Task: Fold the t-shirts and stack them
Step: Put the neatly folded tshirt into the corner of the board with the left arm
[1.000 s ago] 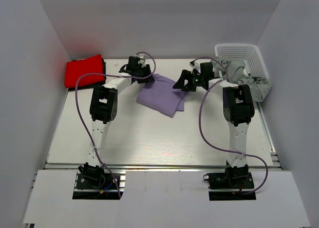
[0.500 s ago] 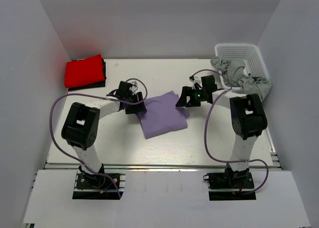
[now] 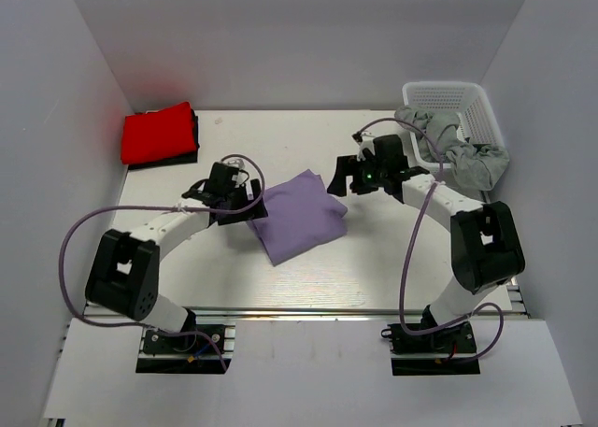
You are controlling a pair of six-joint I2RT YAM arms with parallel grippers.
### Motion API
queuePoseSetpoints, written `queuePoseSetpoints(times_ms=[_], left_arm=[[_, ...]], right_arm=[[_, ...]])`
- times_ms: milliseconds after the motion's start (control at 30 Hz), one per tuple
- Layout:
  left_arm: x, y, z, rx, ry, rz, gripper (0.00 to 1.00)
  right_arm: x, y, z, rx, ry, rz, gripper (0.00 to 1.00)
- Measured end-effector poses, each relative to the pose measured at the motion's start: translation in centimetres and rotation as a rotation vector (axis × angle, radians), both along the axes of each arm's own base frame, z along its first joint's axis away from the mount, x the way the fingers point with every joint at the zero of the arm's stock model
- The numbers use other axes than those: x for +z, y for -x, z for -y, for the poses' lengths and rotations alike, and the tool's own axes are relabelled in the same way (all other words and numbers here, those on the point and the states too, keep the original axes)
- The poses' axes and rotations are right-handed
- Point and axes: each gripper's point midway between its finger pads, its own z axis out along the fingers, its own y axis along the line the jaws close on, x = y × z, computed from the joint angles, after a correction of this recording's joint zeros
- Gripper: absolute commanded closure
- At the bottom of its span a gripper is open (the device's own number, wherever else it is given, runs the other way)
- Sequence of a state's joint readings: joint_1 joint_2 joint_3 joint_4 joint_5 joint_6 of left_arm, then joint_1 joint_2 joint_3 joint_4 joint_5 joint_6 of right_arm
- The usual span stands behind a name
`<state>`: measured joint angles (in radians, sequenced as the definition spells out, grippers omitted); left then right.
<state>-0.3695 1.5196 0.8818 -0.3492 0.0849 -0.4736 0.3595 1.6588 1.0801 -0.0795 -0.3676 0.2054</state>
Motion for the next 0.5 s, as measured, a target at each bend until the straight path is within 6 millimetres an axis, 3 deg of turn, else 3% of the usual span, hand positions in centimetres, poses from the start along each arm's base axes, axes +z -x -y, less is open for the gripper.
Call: queuePoseSetpoints(times_ms=[167, 333, 433, 467, 500], left_arm=[[3.3, 0.0, -0.6, 0.046, 0.020, 0.095, 0.01], [2.6, 0.5, -1.0, 0.080, 0.019, 0.074, 0.01], [0.7, 0.9, -1.1, 0.090, 0.013, 0.031, 0.01], [-0.1, 1.1, -1.0, 0.091, 0.014, 0.015, 0.01], [-0.9, 1.3, -1.0, 0.092, 0.015, -0.002, 0.01]], right_arm=[[-2.1, 0.8, -1.3, 0.023, 0.038, -0.036, 0.11], [-6.3, 1.5, -1.7, 0.003, 0.130, -0.125, 0.15], [-7.8, 1.3, -1.2, -0.039, 0.188, -0.142, 0.26], [-8.0, 1.1, -1.1, -0.050, 0.198, -0.142, 0.42], [-8.0, 1.0, -1.0, -0.055, 0.206, -0.137, 0.52]])
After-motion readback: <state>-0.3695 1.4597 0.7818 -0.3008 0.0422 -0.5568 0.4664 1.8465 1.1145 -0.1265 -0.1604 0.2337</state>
